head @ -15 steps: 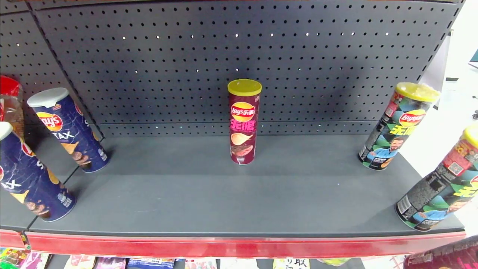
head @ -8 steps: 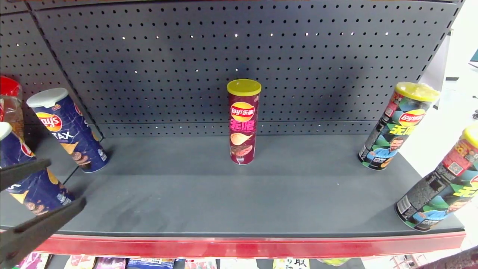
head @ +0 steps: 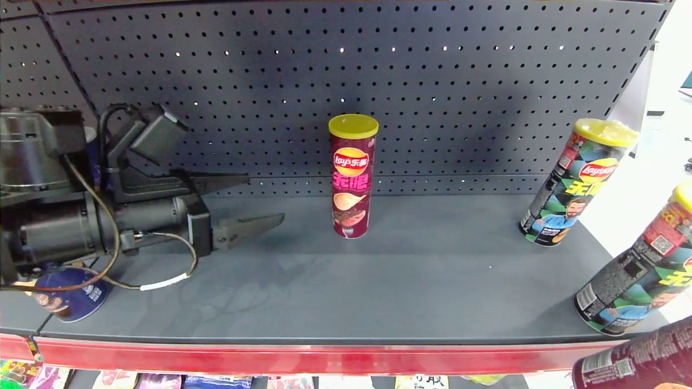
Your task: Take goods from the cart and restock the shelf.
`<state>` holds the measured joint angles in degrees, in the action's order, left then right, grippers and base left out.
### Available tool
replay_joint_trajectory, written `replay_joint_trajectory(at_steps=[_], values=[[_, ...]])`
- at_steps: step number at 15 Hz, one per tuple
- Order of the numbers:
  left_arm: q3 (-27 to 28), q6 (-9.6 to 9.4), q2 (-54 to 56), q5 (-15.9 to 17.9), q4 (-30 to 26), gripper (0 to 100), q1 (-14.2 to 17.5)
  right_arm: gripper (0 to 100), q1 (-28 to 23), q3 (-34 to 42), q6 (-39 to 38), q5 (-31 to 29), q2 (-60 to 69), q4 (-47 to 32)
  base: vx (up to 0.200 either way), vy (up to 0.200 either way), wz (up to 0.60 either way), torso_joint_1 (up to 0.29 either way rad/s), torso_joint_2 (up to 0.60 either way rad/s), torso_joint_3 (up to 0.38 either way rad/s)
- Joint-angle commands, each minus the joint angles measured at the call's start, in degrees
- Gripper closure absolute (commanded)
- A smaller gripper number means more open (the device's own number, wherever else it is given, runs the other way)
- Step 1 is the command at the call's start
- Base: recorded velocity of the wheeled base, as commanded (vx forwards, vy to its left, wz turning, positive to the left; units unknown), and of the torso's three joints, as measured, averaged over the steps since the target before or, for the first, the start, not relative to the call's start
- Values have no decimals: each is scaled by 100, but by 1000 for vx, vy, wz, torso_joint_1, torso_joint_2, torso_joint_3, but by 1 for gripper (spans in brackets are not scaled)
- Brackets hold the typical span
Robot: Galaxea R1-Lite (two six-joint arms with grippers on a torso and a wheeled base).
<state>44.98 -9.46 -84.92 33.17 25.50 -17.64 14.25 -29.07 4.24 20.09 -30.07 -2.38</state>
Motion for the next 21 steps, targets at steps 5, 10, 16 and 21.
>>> replay_joint_trajectory(at_steps=[5, 10, 16, 21], values=[[696, -12, -1000, -4, 25, 0, -337, 100, 166, -406, 6, 118, -622, -8, 0, 0, 0, 0, 0, 0], [1751, -30, -1791, 40, 25, 0, -389, 100, 166, -450, 6, 118, -684, -8, 0, 0, 0, 0, 0, 0], [2665, -30, -2521, 111, 25, 0, -504, 100, 166, -450, 6, 118, -737, -8, 0, 0, 0, 0, 0, 0], [3166, -12, -2828, 119, -19, 0, -662, 100, 166, -406, 6, 100, -728, -17, 0, 0, 0, 0, 0, 0]])
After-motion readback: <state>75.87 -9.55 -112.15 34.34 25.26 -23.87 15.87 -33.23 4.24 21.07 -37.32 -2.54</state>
